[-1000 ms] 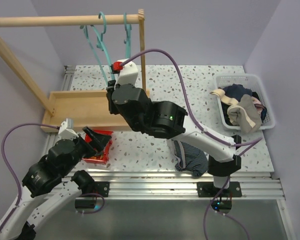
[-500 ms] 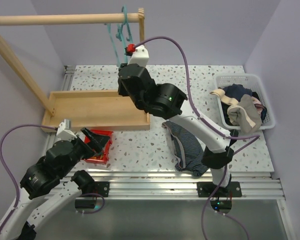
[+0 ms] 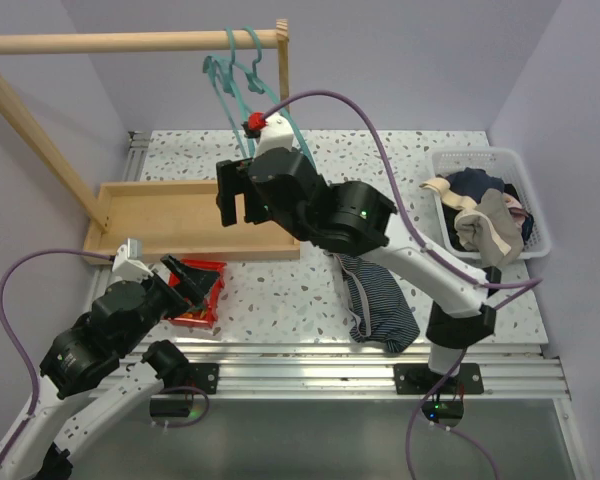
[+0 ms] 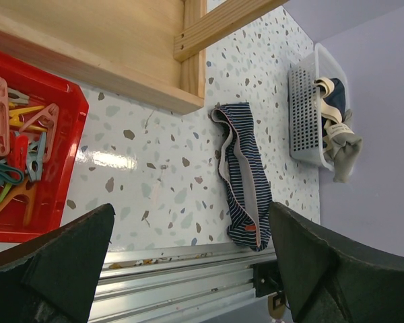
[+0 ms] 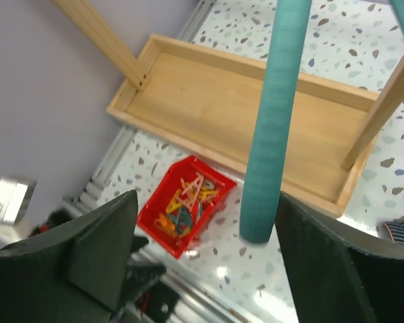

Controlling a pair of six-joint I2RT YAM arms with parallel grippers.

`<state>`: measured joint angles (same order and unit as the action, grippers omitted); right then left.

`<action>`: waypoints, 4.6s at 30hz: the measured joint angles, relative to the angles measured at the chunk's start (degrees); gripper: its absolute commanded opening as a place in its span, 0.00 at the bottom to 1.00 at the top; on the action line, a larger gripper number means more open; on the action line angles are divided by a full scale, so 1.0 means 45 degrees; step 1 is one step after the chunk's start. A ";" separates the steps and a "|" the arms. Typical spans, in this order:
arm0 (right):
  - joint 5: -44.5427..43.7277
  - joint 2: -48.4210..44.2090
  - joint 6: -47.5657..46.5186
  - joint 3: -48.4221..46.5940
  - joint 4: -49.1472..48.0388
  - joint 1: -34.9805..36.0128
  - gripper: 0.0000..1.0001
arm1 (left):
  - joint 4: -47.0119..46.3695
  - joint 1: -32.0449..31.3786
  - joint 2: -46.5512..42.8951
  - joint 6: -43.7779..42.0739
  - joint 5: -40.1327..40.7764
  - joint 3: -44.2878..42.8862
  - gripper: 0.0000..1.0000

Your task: Remove the underwear clipped to the hanger

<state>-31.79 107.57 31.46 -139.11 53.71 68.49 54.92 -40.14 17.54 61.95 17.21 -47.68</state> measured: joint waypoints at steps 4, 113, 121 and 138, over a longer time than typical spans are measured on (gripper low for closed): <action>0.0801 -0.2297 -0.0155 0.2317 0.0461 0.0316 0.91 | -0.0039 0.0000 0.0214 -0.0019 0.0000 -0.0024 1.00; 0.6611 -0.8116 -0.0661 1.3498 -0.3361 -1.7709 0.98 | -0.6912 0.0063 0.5299 -0.2404 -0.2710 0.0345 1.00; 1.1186 -1.3163 0.0097 1.7524 -0.2968 -1.5465 0.98 | -0.6377 0.0063 0.3973 -0.2720 -0.3070 0.0384 1.00; 1.4984 -1.6451 0.0991 1.8146 -0.0243 -1.4717 0.98 | -0.5017 0.0063 0.1919 -0.3245 -0.2992 0.0267 1.00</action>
<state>35.64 33.54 35.92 -57.45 52.62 2.26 32.34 -39.86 26.17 47.35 3.75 -46.48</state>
